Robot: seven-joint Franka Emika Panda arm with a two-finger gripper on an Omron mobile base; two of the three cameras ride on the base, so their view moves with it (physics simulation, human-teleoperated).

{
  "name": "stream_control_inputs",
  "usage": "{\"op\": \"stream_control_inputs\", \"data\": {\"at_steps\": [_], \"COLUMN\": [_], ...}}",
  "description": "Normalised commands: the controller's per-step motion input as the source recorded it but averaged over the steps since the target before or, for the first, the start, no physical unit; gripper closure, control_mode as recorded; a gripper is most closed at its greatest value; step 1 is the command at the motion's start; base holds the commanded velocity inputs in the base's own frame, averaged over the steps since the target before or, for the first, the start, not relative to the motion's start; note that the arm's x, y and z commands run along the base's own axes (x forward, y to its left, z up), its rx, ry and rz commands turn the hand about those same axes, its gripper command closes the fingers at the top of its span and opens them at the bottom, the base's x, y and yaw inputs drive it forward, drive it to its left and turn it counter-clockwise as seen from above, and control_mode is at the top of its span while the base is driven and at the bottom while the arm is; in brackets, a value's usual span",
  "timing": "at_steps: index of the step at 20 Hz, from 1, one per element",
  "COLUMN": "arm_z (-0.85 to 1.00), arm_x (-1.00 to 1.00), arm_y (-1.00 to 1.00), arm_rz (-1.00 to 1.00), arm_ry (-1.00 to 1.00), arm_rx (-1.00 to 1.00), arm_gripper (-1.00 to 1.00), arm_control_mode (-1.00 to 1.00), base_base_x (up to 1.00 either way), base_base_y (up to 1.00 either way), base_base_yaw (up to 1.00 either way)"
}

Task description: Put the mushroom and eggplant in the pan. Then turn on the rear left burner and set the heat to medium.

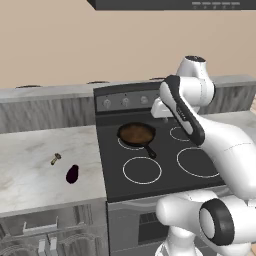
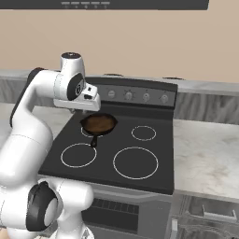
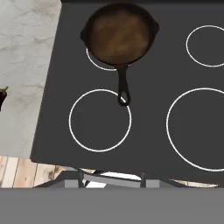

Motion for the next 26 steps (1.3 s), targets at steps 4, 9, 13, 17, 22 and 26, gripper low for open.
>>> {"op": "stream_control_inputs", "data": {"at_steps": [4, 9, 13, 17, 22, 26], "arm_z": [-0.12, -0.21, -0.08, -0.03, -0.10, -0.21], "arm_x": [-0.01, 0.00, 0.06, 0.19, 0.17, 0.13], "arm_y": [0.06, 0.25, 0.44, 0.80, 0.74, 0.70], "arm_rz": [-0.01, -0.01, -0.01, -0.06, -0.08, -0.07], "arm_ry": [0.03, 0.01, 0.03, 0.10, 0.11, 0.14], "arm_rx": [0.00, 0.00, 0.00, -0.04, -0.03, 0.00], "arm_gripper": [-1.00, -1.00, -1.00, -1.00, -1.00, -1.00], "arm_control_mode": [-1.00, -1.00, -1.00, -1.00, -1.00, -1.00], "base_base_x": [0.00, 0.00, 0.00, 0.00, 0.00, 0.00], "base_base_y": [0.00, 0.00, 0.00, 0.00, 0.00, 0.00], "base_base_yaw": [0.00, 0.00, 0.00, 0.00, 0.00, 0.00]}}
